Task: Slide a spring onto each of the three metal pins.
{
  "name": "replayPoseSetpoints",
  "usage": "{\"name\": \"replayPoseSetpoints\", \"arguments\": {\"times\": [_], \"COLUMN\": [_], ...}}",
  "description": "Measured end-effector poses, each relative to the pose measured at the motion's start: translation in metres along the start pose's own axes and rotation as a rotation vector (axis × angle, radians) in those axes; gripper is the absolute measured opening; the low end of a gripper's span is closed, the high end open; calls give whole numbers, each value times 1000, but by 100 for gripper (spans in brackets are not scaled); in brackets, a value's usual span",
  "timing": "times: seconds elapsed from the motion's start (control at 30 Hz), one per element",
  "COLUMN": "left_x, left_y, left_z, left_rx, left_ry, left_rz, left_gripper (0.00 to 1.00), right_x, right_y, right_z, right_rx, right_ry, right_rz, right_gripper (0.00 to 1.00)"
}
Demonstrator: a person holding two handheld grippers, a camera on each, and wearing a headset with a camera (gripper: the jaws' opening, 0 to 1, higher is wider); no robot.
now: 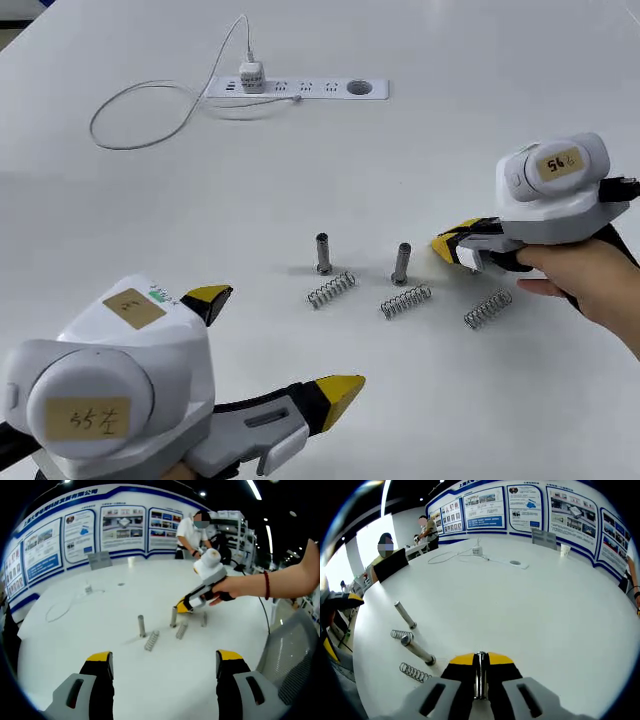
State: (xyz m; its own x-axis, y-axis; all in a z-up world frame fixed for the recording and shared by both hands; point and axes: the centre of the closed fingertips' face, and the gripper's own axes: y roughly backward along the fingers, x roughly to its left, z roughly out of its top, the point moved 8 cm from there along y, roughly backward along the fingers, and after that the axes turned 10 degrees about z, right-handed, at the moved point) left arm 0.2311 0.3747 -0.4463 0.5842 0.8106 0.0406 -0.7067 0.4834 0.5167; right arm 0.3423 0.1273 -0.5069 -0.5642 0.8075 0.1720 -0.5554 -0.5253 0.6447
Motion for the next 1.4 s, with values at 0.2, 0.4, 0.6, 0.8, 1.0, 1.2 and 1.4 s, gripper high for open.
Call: {"name": "replayPoseSetpoints", "arguments": {"times": [0.2, 0.4, 0.6, 0.8, 1.0, 1.2, 1.4], "left_x": [2, 1, -1, -1, -1, -2, -3], "left_y": [0, 1, 2, 4, 6, 8, 9], "left_z": [-1, 0, 3, 5, 6, 8, 8], "left_rx": [-3, -8, -23, -28, -33, -40, -44], "left_ry": [4, 3, 3, -3, -13, -12, -14], "left_rz": [8, 10, 7, 6, 5, 4, 2], "left_gripper": [86, 86, 86, 85, 85, 85, 84], "right_x": [0, 1, 7, 13, 18, 23, 26], "right_y": [1, 12, 26, 41, 54, 65, 70], "right_z": [0, 6, 9, 6, 2, -3, -9], "right_rx": [-5, -54, -82, -96, -107, -92, -71], "right_ry": [-13, -52, -44, -43, -38, -13, 2], "right_rz": [-3, -18, -28, -49, -67, -89, -100], "right_gripper": [9, 9, 9, 9, 9, 9, 9]}}
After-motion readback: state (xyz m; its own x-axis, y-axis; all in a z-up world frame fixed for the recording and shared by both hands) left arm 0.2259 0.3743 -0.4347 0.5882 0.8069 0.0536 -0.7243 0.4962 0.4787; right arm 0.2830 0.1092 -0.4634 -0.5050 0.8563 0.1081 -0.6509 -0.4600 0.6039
